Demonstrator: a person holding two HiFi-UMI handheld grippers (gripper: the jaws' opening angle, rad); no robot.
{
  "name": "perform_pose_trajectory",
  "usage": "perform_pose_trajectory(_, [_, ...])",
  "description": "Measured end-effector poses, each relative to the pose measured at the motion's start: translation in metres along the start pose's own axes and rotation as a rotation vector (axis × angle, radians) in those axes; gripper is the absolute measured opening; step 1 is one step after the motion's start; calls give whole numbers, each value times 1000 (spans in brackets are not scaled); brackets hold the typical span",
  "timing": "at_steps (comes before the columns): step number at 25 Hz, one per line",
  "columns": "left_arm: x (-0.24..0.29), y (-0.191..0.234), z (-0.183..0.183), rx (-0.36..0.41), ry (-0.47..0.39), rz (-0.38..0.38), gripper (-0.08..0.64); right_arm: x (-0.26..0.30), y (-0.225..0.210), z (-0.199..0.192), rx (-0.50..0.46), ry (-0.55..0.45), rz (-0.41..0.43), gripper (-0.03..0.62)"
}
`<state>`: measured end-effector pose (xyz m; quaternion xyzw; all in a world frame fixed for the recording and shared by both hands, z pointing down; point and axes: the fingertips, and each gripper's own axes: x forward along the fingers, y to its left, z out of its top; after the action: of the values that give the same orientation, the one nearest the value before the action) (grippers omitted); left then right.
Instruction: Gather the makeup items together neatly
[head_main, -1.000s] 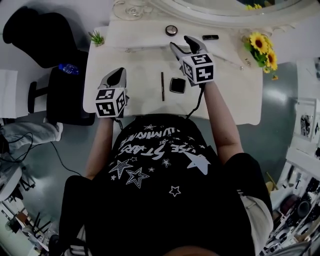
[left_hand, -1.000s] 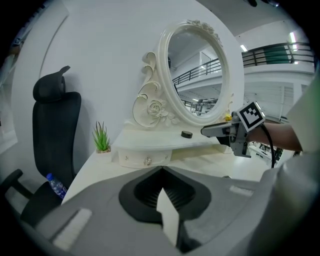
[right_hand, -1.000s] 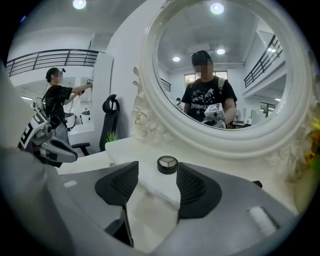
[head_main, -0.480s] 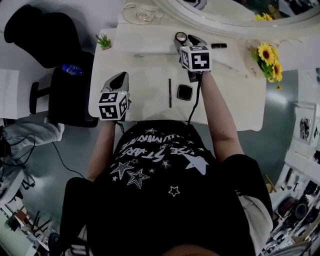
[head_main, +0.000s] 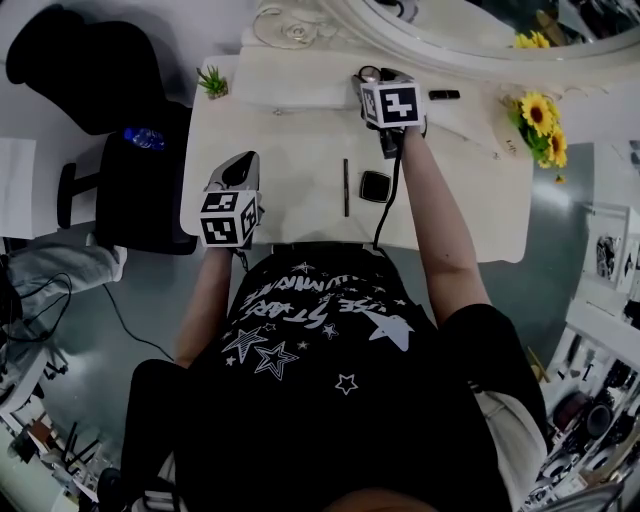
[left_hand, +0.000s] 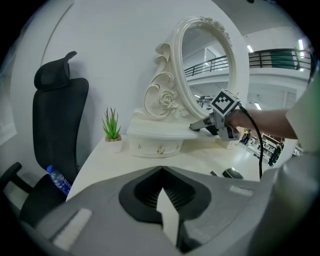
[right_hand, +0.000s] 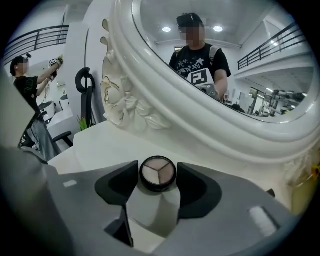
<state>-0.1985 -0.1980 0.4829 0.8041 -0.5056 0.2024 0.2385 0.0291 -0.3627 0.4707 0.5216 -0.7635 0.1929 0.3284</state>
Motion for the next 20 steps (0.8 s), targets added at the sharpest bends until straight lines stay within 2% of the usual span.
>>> perform_pose_trajectory(2, [-1,2,-3,-3,4,0,2,1,3,1,-11,4,15,249])
perform_pose_trajectory(6, [-3,3,-8,-4,10,-2,2,0,3,1,-16,-2,18,245])
perform_pose_trajectory(14, [-5,-3,-4,11,-4,-16,2,-27,5,6,-10,-93,12,245])
perform_pose_trajectory(20, [-4,-17,-2,33,-13,-42,2,-58,2,-9,-6,-125,-5,245])
